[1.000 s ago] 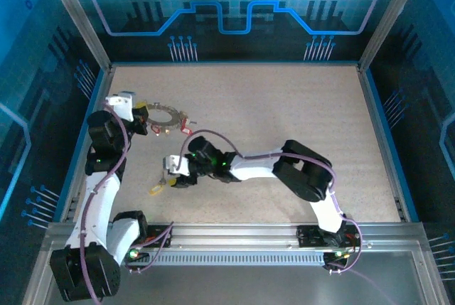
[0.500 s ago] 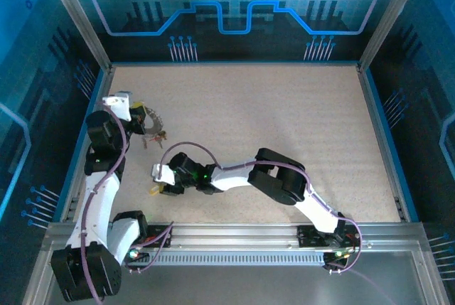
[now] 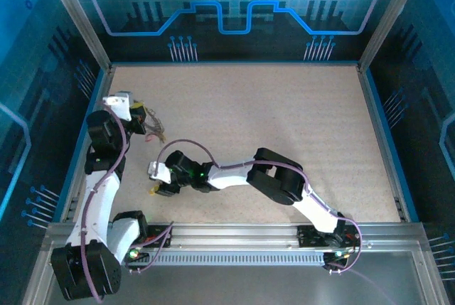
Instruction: Put the keys on the keyring
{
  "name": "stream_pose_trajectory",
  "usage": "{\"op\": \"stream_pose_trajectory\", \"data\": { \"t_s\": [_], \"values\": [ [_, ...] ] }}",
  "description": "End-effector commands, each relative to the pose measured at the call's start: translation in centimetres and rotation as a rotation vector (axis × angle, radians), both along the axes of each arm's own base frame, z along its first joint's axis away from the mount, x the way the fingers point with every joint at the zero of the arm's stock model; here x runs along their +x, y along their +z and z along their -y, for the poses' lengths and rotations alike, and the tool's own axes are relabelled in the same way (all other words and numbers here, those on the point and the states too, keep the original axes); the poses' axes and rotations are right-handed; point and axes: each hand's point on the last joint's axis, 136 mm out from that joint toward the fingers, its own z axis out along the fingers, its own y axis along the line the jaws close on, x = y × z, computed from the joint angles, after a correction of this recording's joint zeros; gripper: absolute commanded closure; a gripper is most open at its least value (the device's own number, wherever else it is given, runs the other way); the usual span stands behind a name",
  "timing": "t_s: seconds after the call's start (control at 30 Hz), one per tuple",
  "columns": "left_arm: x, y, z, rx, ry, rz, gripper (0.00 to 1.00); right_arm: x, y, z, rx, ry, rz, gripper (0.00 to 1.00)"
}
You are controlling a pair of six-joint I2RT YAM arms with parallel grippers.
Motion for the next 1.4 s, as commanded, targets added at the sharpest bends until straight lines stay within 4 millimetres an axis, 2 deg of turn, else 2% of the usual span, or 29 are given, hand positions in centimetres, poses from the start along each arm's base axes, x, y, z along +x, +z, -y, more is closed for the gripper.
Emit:
{"op": "stream_pose_trajectory", "data": {
  "t_s": [0.0, 0.17, 0.23, 0.33, 0.7, 0.83, 0.93, 1.0, 1.13, 1.2, 1.23, 1.3, 1.37],
  "values": [
    [0.2, 1.4, 0.0, -0.012, -0.007, 0.051, 1.0, 0.5, -1.8, 0.4, -0.08, -0.08, -0.005, 0.44],
    [0.2, 1.4, 0.1, -0.013, -0.013, 0.052, 1.0, 2.5, -4.0, 3.1, -0.183, -0.195, 0.011, 0.45],
    [0.2, 1.4, 0.1, -0.014, -0.013, 0.051, 1.0, 3.5, -3.9, 4.4, -0.198, -0.254, 0.016, 0.46],
    [0.2, 1.4, 0.1, -0.014, -0.015, 0.051, 1.0, 3.9, -3.9, 6.5, -0.207, -0.303, 0.019, 0.46],
    [0.5, 1.1, 0.5, -0.045, -0.039, 0.043, 1.0, 5.7, -2.0, 16.7, -0.194, -0.469, 0.001, 0.46],
    [0.5, 1.0, 0.6, -0.053, -0.042, 0.043, 1.0, 7.1, -2.0, 21.7, -0.236, -0.562, -0.05, 0.46],
    [0.5, 0.9, 0.6, -0.059, -0.042, 0.038, 1.0, 7.6, -1.5, 25.1, -0.213, -0.616, -0.131, 0.47],
    [0.6, 0.8, 0.9, -0.063, -0.055, 0.033, 1.0, 8.2, -0.1, 26.6, -0.184, -0.668, -0.191, 0.46],
    [0.6, 0.6, 1.2, -0.078, -0.076, 0.022, 1.0, 8.5, 3.2, 27.3, -0.108, -0.729, -0.278, 0.46],
    [0.7, 0.5, 1.7, -0.088, -0.102, 0.014, 1.0, 9.3, 4.8, 28.9, -0.102, -0.926, -0.401, 0.47],
    [0.8, 0.5, 2.0, -0.093, -0.114, 0.011, 1.0, 9.4, 5.1, 29.4, -0.099, -1.004, -0.476, 0.48],
    [0.8, 0.6, 2.5, -0.097, -0.14, 0.009, 1.0, 8.9, 4.6, 31.4, -0.156, -1.23, -0.68, 0.54],
    [0.8, 0.4, 2.8, -0.105, -0.145, 0.002, 1.0, 7.9, 3.8, 30.9, -0.224, -1.269, -0.843, 0.57]
  ]
}}
